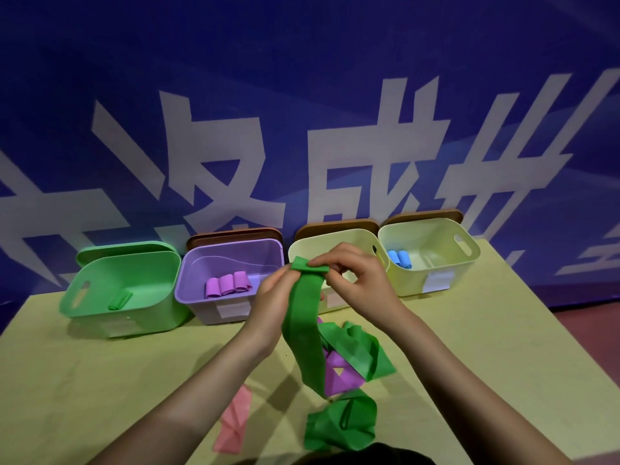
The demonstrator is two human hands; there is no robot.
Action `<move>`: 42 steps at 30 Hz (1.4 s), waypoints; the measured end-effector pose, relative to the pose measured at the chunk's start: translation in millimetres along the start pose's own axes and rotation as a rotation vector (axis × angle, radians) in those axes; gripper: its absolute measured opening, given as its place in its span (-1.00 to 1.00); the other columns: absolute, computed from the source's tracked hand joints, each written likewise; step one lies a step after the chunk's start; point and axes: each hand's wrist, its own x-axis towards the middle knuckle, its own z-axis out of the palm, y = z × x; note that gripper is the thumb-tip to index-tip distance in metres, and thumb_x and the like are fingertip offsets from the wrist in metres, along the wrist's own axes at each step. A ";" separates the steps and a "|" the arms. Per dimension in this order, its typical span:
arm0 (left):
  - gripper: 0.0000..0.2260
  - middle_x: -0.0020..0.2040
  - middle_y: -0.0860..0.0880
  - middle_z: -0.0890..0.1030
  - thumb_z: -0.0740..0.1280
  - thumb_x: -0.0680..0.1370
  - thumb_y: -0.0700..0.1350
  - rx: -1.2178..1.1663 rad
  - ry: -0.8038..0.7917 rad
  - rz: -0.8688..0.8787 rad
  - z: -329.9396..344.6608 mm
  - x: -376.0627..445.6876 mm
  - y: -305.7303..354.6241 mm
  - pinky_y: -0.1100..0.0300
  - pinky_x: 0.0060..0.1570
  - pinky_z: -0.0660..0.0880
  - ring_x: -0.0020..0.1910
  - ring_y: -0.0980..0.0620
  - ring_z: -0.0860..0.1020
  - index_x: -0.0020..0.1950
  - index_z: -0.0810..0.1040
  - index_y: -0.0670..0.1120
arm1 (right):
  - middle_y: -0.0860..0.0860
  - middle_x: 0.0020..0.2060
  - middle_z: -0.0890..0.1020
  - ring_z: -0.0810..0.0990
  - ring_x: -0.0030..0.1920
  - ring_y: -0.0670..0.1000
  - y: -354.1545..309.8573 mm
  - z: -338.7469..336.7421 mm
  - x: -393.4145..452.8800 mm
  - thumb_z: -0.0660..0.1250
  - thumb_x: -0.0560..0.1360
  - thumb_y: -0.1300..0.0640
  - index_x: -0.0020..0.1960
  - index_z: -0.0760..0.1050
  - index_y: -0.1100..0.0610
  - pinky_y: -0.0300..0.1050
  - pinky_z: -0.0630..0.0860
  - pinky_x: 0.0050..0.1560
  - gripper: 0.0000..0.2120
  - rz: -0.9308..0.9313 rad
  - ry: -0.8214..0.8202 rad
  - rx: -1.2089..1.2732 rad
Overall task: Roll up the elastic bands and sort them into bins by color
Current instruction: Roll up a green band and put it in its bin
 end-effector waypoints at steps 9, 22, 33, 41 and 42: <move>-0.72 -0.04 -0.11 0.68 0.25 0.56 0.09 0.031 0.014 0.020 -3.6 -2.7 -8.0 0.14 -0.02 0.55 -0.03 -0.03 0.64 0.03 0.63 -0.08 | -0.03 -0.16 0.61 0.58 -0.15 -0.02 1.4 -4.9 -5.1 0.24 0.48 0.25 0.06 0.66 0.10 -0.13 0.52 -0.13 -0.73 -0.060 -0.089 -0.082; -0.80 -0.08 -0.29 0.62 0.21 0.61 -0.11 0.239 -0.027 0.197 -2.1 -5.4 1.0 0.11 -0.12 0.44 -0.14 -0.04 0.55 -0.08 0.61 -0.07 | -0.14 -0.43 0.60 0.51 -0.40 -0.21 -9.9 7.0 -4.4 0.34 0.52 0.32 -0.18 0.60 0.08 -0.37 0.43 -0.28 -0.81 0.334 -0.029 0.297; -0.78 -0.17 -0.13 0.66 0.20 0.62 -0.14 0.289 -0.003 0.273 -2.9 -3.8 -6.1 0.18 -0.17 0.52 -0.19 0.05 0.61 -0.08 0.63 -0.07 | -0.07 -0.42 0.58 0.52 -0.38 -0.12 -5.5 10.2 -10.2 0.37 0.52 0.17 -0.20 0.61 0.04 -0.23 0.46 -0.26 -0.86 0.254 -0.007 0.089; -0.81 -0.21 -0.02 0.67 0.24 0.59 -0.09 0.034 0.099 0.170 -1.2 -8.1 -12.3 0.17 -0.11 0.50 -0.16 0.06 0.61 -0.11 0.64 -0.03 | -0.14 -0.28 0.64 0.59 -0.26 -0.07 -2.8 21.3 -9.9 0.36 0.48 0.07 -0.09 0.67 0.10 -0.09 0.55 -0.20 -0.85 0.180 0.038 0.006; -0.81 -0.16 -0.02 0.69 0.25 0.56 -0.02 -0.009 0.084 0.116 -1.6 -7.5 -12.4 0.14 -0.06 0.52 -0.11 0.03 0.63 -0.07 0.64 -0.03 | -0.11 -0.25 0.65 0.61 -0.24 -0.04 -2.5 21.7 -8.8 0.36 0.48 0.08 -0.07 0.68 0.11 -0.05 0.57 -0.18 -0.85 0.173 0.050 0.014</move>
